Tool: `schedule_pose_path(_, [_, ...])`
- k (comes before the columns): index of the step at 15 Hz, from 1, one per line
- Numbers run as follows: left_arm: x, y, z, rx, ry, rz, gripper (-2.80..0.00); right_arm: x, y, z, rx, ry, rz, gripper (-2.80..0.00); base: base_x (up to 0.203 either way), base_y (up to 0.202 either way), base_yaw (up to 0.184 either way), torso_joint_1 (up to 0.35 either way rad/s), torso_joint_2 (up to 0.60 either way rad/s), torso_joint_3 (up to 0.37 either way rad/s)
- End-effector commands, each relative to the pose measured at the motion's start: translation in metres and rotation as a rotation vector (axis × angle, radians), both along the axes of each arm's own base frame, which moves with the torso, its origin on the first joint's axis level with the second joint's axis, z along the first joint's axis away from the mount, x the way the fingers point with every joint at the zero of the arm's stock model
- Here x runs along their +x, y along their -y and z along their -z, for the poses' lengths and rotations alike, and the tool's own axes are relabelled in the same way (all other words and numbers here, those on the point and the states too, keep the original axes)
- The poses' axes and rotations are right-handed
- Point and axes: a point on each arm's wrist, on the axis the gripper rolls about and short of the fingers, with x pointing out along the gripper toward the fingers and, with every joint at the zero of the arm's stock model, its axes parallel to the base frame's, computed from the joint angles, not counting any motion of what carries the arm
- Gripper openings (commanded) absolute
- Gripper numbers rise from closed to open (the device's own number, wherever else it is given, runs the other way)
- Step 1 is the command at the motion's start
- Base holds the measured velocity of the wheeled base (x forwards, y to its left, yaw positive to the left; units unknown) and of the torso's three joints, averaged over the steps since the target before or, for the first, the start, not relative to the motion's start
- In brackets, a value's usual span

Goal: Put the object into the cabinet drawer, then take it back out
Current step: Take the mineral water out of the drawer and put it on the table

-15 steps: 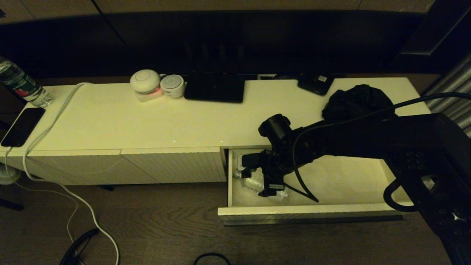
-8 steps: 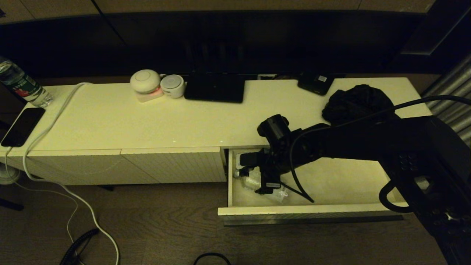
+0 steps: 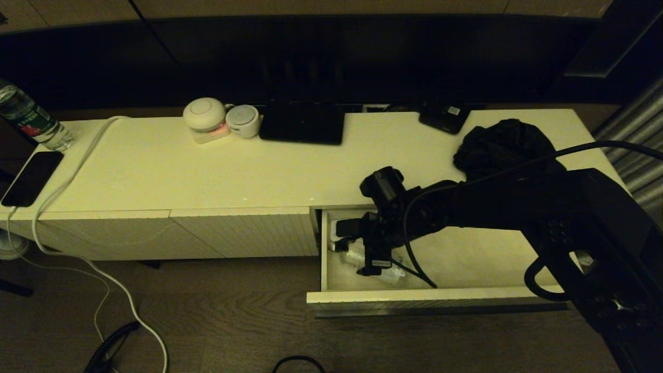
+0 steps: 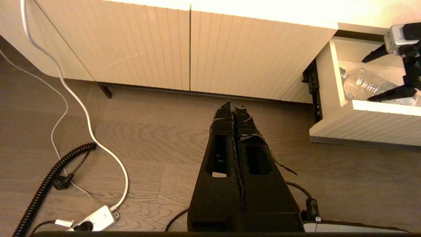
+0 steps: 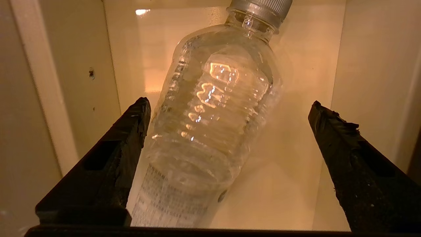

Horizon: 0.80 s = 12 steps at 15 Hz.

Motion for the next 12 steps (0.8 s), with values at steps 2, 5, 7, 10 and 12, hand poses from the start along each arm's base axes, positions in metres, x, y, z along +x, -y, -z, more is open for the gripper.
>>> schedule_pose_path(2, [0.000, 0.000, 0.000, -0.002, 0.003, 0.000, -2.80, 0.002, -0.001, 0.008, -0.008, -0.014, 0.001, 0.00, 0.000, 0.000, 0.000, 0.000, 0.00, 0.000])
schedule_pose_path(5, [0.000, 0.000, 0.000, -0.002, 0.003, 0.000, -2.80, 0.003, -0.001, 0.012, -0.008, -0.022, 0.006, 0.00, 0.000, 0.000, 0.000, 0.000, 0.00, 0.000])
schedule_pose_path(7, [0.000, 0.000, 0.000, -0.002, 0.003, 0.000, -2.80, 0.005, -0.002, 0.014, -0.003, -0.017, 0.007, 0.00, 0.000, 0.000, 0.000, 0.000, 0.00, 0.000])
schedule_pose_path(10, [0.000, 0.000, 0.000, -0.002, 0.003, 0.000, -2.80, 0.006, -0.002, 0.014, 0.004, -0.008, 0.008, 0.00, 0.000, 0.000, 0.000, 0.000, 0.00, 0.000])
schedule_pose_path(12, [0.000, 0.000, 0.000, -0.002, 0.003, 0.000, -2.80, 0.006, -0.003, 0.018, 0.005, -0.018, 0.014, 0.00, 0.000, 0.000, 0.000, 0.000, 0.00, 0.000])
